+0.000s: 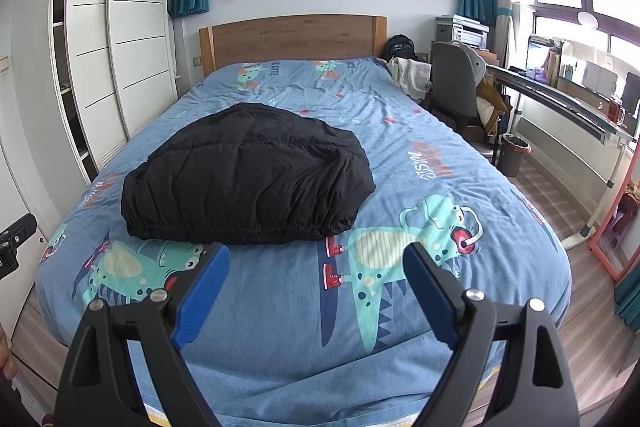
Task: Fold large clothes
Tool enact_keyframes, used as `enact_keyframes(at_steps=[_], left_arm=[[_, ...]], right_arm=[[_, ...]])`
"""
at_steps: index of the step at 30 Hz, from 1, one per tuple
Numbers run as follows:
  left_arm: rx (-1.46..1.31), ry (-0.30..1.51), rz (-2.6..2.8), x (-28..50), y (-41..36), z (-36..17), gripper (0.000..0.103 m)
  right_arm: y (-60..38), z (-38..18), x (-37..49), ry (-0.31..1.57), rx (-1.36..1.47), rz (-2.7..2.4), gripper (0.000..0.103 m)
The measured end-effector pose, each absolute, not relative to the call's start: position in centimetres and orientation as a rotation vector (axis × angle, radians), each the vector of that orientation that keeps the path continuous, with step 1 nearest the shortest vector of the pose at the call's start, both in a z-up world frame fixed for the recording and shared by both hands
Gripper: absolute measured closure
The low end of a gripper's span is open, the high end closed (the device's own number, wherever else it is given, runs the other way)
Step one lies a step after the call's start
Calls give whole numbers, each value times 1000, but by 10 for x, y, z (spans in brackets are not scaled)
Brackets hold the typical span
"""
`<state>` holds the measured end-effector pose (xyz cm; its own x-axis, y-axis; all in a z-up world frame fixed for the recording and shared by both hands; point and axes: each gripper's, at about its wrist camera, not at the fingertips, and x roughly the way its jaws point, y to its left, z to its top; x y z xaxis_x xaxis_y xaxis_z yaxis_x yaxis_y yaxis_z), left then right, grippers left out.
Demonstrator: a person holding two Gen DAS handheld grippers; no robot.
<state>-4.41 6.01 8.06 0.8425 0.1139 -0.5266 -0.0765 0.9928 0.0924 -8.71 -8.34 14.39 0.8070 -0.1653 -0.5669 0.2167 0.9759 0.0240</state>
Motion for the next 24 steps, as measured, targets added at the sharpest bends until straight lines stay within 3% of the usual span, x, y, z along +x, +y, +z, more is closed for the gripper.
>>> enact_keyframes(at_steps=[24], left_arm=[[81, 648, 76, -36, 56, 58, 0]], right_arm=[[-91, 126, -86, 658, 99, -218, 15]])
